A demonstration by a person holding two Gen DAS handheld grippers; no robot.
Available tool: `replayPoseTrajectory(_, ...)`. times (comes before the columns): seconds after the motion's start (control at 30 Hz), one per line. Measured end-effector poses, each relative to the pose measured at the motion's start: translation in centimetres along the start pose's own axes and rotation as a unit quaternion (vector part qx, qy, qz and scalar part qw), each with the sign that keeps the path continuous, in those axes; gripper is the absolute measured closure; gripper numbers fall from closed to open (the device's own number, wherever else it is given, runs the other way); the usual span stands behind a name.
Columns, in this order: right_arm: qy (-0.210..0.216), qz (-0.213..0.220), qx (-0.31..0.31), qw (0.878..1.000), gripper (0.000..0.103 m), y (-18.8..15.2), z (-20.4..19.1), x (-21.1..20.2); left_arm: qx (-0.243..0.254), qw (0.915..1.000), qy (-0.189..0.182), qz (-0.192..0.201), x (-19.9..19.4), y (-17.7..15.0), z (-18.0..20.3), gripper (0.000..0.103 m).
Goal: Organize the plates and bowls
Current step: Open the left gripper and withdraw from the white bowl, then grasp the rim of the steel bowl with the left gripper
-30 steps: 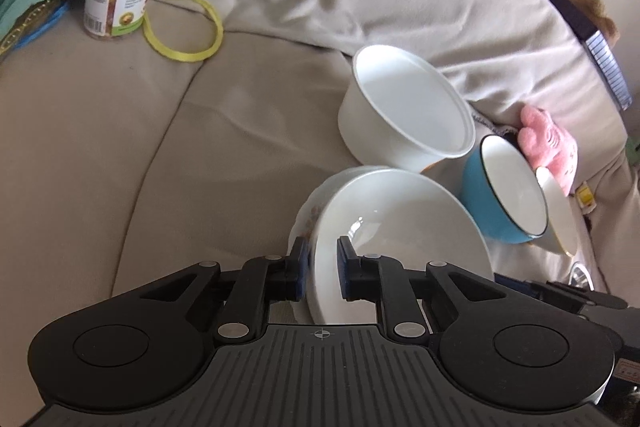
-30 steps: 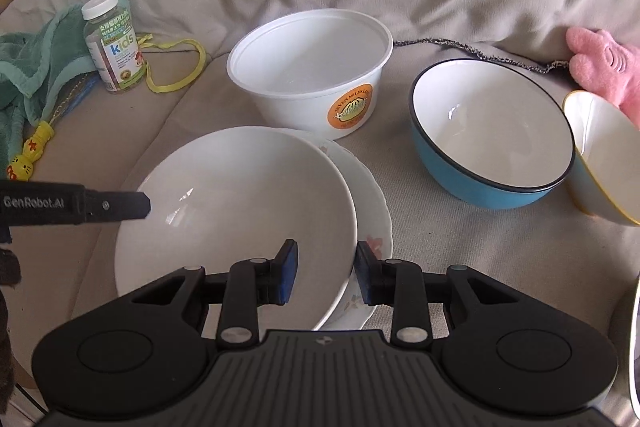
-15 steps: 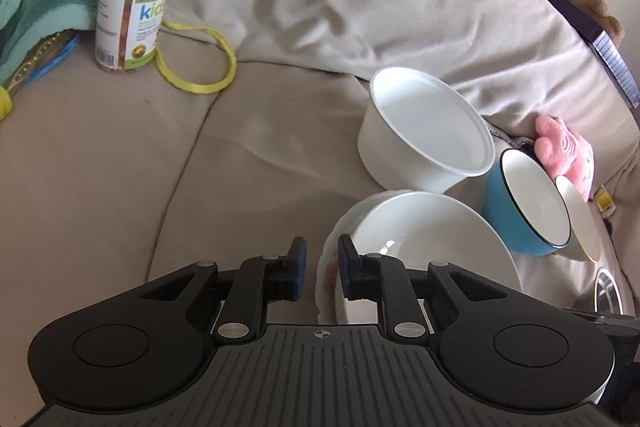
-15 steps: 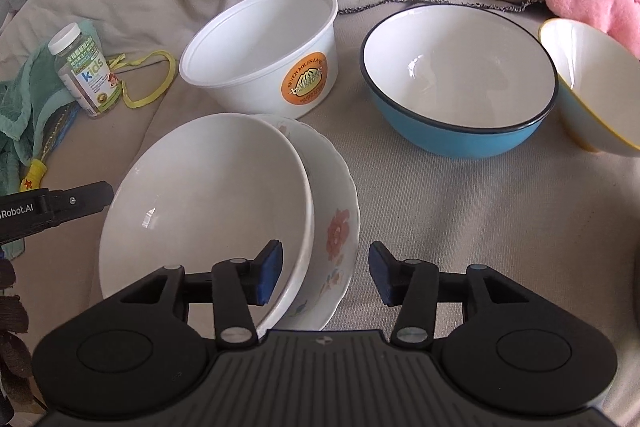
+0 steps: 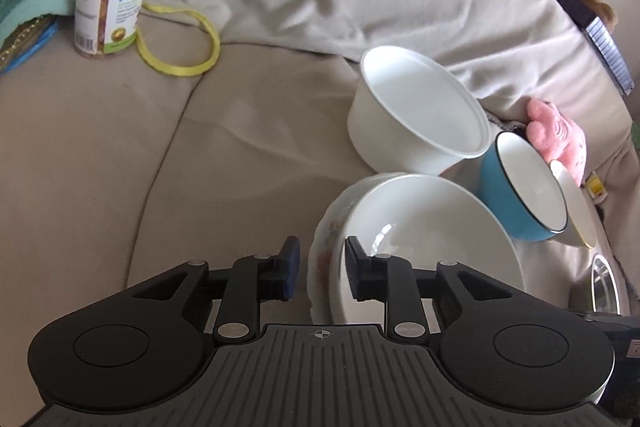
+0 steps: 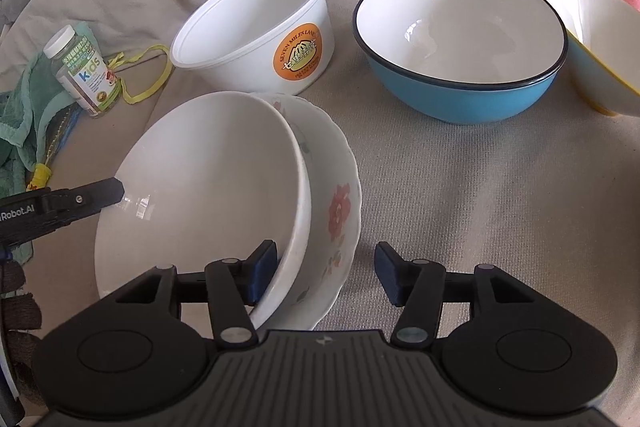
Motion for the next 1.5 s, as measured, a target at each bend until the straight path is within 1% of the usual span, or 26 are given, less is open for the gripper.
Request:
replayPoseTrajectory(0.07, 0.005, -0.003, 0.003, 1.000, 0.048, 0.0, 0.0, 0.1, 0.000, 0.9999, -0.004, -0.015, 1.0, -0.1, -0.3, 0.073)
replayPoseTrajectory(0.13, 0.014, -0.007, 0.006, 1.000, 0.048, -0.1, 0.0, 0.4, -0.001, 0.9994, -0.021, -0.029, 1.9, -0.2, -0.1, 0.073)
replayPoseTrajectory(0.17, 0.017, -0.007, 0.007, 1.000, 0.049, -0.2, 0.0, 0.5, -0.003, 0.9991, -0.026, -0.034, 2.2, -0.3, 0.0, 0.068)
replayPoseTrajectory(0.2, 0.021, -0.007, 0.003, 1.000, 0.049, -0.3, -0.2, 0.5, -0.004, 0.9990, -0.026, -0.036, 2.4, -0.3, 0.1, 0.065)
replayPoseTrajectory(0.27, 0.034, -0.013, -0.007, 0.999, 0.058, -0.5, -0.7, 0.5, -0.004, 0.9990, -0.021, -0.039, 2.4, -0.3, 0.3, 0.064)
replayPoseTrajectory(0.37, 0.034, -0.017, -0.014, 0.999, 0.060, -0.7, -1.1, 0.3, -0.006, 0.9990, -0.011, -0.044, 2.4, -0.3, 0.6, 0.064)
replayPoseTrajectory(0.43, 0.041, -0.018, -0.010, 0.999, 0.061, -0.8, -1.0, 0.0, -0.006, 0.9988, -0.003, -0.049, 2.3, -0.5, 0.9, 0.064)
replayPoseTrajectory(0.53, 0.051, -0.018, -0.003, 0.999, 0.061, -1.2, -0.3, -0.7, -0.006, 0.9983, -0.010, -0.057, 2.3, -0.7, 1.7, 0.059)
replayPoseTrajectory(0.63, 0.055, -0.016, 0.004, 0.998, 0.061, -1.7, 1.0, -1.3, 0.007, 0.9977, -0.021, -0.064, 2.6, -1.2, 3.1, 0.059)
replayPoseTrajectory(0.73, 0.059, -0.008, 0.015, 0.998, 0.061, -2.0, 3.1, -2.0, 0.030, 0.9967, -0.030, -0.069, 3.2, -2.0, 4.9, 0.059)
replayPoseTrajectory(0.8, 0.056, -0.006, 0.028, 0.998, 0.061, -2.1, 4.7, -2.3, 0.047, 0.9969, -0.026, -0.057, 3.1, -2.2, 6.0, 0.060)
replayPoseTrajectory(0.9, 0.054, 0.010, 0.033, 0.998, 0.059, -2.1, 6.4, -3.8, 0.069, 0.9967, 0.017, -0.039, 2.5, -2.1, 7.1, 0.060)
replayPoseTrajectory(0.97, 0.053, 0.019, 0.025, 0.998, 0.054, -2.2, 7.1, -5.4, 0.074, 0.9967, 0.031, -0.013, 1.0, -1.9, 7.8, 0.061)
replayPoseTrajectory(1.03, 0.053, 0.029, 0.007, 0.998, 0.053, -2.4, 7.5, -7.2, 0.070, 0.9965, 0.041, 0.019, -0.9, -1.8, 8.6, 0.061)
replayPoseTrajectory(1.13, 0.025, 0.066, -0.033, 0.997, 0.053, -3.0, 8.4, -10.3, 0.066, 0.9930, 0.062, 0.075, -3.8, -2.0, 10.6, 0.061)
replayPoseTrajectory(1.17, 0.012, 0.082, -0.048, 0.995, 0.053, -3.2, 8.8, -11.5, 0.069, 0.9921, 0.059, 0.086, -4.4, -2.3, 11.8, 0.061)
replayPoseTrajectory(1.2, -0.002, 0.097, -0.062, 0.993, 0.053, -3.6, 9.5, -12.6, 0.075, 0.9918, 0.052, 0.090, -4.7, -2.6, 13.2, 0.061)
replayPoseTrajectory(1.27, -0.038, 0.124, -0.079, 0.988, 0.053, -4.2, 11.1, -14.5, 0.088, 0.9922, 0.029, 0.084, -4.7, -3.4, 16.1, 0.061)
replayPoseTrajectory(1.33, -0.077, 0.151, -0.078, 0.982, 0.050, -4.8, 13.4, -16.0, 0.095, 0.9929, -0.001, 0.071, -3.9, -4.4, 19.2, 0.061)
replayPoseTrajectory(1.37, -0.093, 0.163, -0.075, 0.979, 0.046, -5.1, 14.8, -16.7, 0.100, 0.9930, -0.019, 0.058, -3.2, -5.0, 21.1, 0.061)
replayPoseTrajectory(1.4, -0.109, 0.175, -0.071, 0.976, 0.044, -5.3, 16.4, -17.2, 0.105, 0.9929, -0.032, 0.046, -2.4, -5.5, 22.7, 0.061)
replayPoseTrajectory(1.5, -0.143, 0.190, -0.038, 0.971, 0.044, -5.6, 21.0, -17.8, 0.129, 0.9902, -0.052, 0.008, 0.7, -7.1, 27.6, 0.061)
Point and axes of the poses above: each gripper's, at about its wrist camera, not at the fingertips, and x roughly the way its jaws point, z to its right, y to its top, the point moved 6 cm from there along x, roughly the way its jaws point, and after that the axes turned 12 degrees about -z, right-handed, at the moved point
